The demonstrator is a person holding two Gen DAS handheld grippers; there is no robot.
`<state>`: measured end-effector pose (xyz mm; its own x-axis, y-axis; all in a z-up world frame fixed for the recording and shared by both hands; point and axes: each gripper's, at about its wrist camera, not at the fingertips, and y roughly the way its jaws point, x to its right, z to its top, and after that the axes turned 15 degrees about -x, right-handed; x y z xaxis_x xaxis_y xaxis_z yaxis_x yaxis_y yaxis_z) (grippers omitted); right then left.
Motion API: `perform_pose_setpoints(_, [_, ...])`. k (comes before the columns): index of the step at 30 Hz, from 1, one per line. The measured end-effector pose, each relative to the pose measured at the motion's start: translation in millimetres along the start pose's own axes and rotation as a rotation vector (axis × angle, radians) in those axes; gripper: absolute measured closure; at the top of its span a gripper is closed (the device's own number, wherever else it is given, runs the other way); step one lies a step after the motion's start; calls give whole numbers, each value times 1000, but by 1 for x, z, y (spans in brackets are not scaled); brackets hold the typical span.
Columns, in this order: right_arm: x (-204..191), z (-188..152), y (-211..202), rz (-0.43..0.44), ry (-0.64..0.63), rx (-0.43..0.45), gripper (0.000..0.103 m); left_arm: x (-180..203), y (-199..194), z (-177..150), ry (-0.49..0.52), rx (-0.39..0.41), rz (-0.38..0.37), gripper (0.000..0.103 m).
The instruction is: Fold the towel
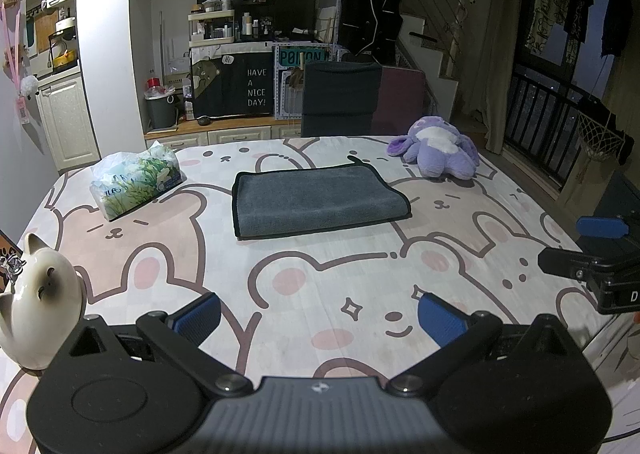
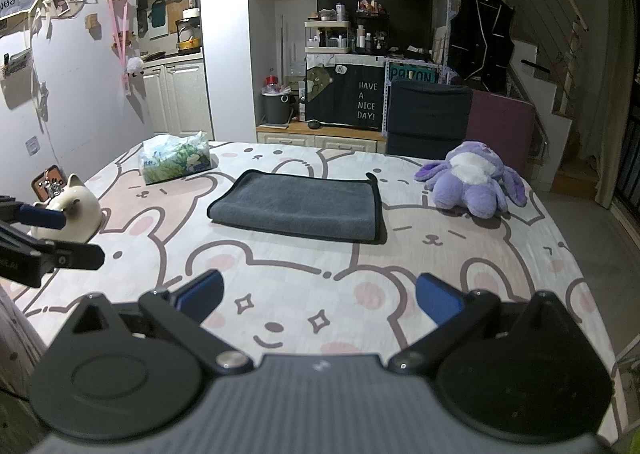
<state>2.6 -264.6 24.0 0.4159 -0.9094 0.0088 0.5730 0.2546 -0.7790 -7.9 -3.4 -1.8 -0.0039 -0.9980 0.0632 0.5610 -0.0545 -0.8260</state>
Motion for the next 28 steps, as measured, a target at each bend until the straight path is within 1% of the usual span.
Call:
perform_pose_setpoints(19, [-1,0,1,0,-3,-3,0,1,0,-1,0,1,3,0])
perform_pose_setpoints(28, [-1,0,1,0,-2,-4,0,-5,-3,6,-7,2,16,0])
